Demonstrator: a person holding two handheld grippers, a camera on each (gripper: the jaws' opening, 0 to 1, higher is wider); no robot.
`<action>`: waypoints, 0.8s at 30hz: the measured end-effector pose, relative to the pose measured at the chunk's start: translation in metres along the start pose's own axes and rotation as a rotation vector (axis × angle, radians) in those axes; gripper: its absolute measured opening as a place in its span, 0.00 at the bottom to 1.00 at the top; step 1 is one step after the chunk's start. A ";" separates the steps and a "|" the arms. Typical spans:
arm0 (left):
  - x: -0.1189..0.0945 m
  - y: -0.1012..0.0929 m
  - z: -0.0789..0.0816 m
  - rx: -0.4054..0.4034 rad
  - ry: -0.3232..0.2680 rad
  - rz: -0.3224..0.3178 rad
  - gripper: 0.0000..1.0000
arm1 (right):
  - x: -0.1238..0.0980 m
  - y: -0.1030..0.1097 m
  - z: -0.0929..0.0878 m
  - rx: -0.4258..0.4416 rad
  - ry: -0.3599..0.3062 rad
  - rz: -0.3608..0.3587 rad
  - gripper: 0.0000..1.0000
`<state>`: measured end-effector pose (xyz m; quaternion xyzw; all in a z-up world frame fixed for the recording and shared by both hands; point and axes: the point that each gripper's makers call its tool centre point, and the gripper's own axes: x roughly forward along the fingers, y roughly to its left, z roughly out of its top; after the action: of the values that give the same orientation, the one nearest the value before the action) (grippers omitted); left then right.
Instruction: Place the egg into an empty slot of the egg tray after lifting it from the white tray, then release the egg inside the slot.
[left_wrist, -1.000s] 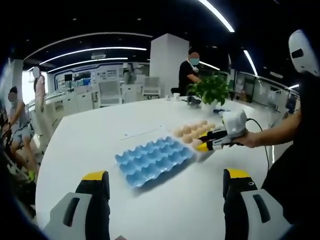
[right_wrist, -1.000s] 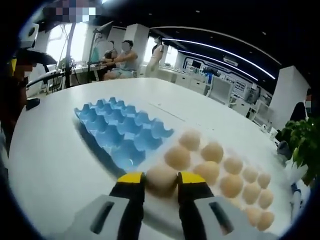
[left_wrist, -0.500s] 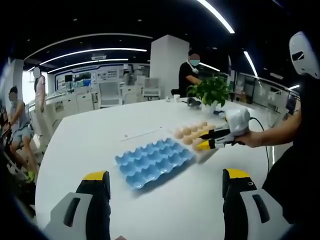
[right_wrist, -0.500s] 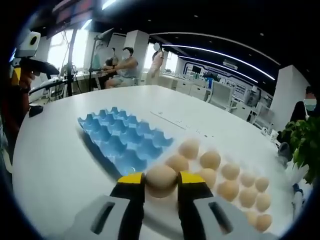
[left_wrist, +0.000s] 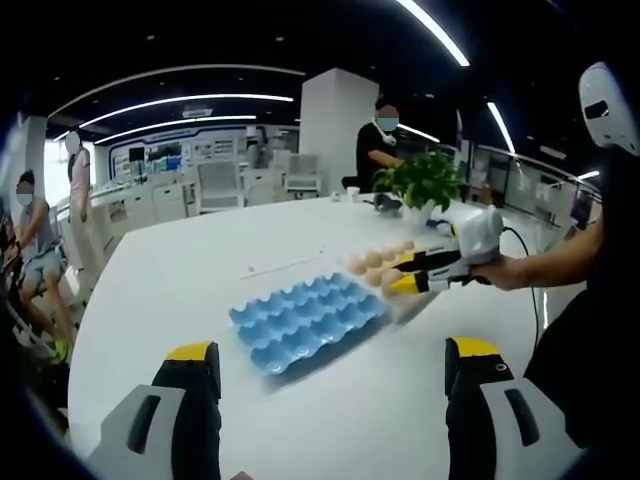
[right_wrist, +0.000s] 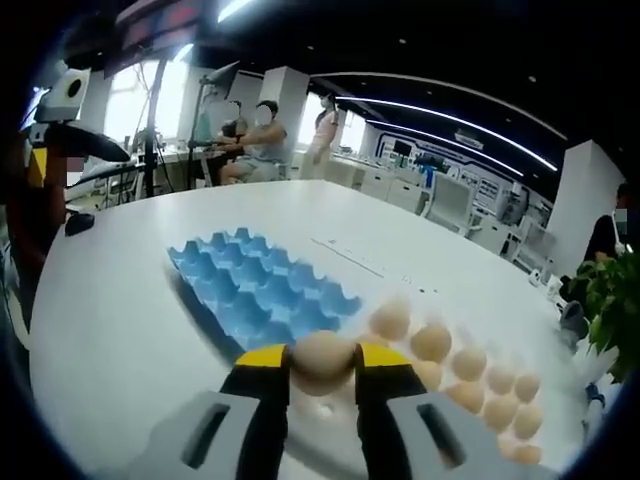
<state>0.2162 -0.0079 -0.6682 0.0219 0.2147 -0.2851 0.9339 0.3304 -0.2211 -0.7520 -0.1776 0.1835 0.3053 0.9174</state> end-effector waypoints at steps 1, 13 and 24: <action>0.000 0.000 0.000 -0.001 -0.002 0.000 0.94 | 0.001 -0.001 0.000 0.000 -0.001 -0.002 0.25; 0.001 0.002 -0.002 -0.012 -0.005 0.000 0.94 | 0.009 0.016 0.017 0.012 -0.027 0.044 0.25; 0.002 0.002 -0.005 -0.012 0.003 -0.005 0.94 | 0.025 0.047 0.038 -0.041 -0.051 0.119 0.25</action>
<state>0.2170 -0.0067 -0.6734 0.0161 0.2179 -0.2859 0.9330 0.3284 -0.1571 -0.7403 -0.1774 0.1639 0.3674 0.8982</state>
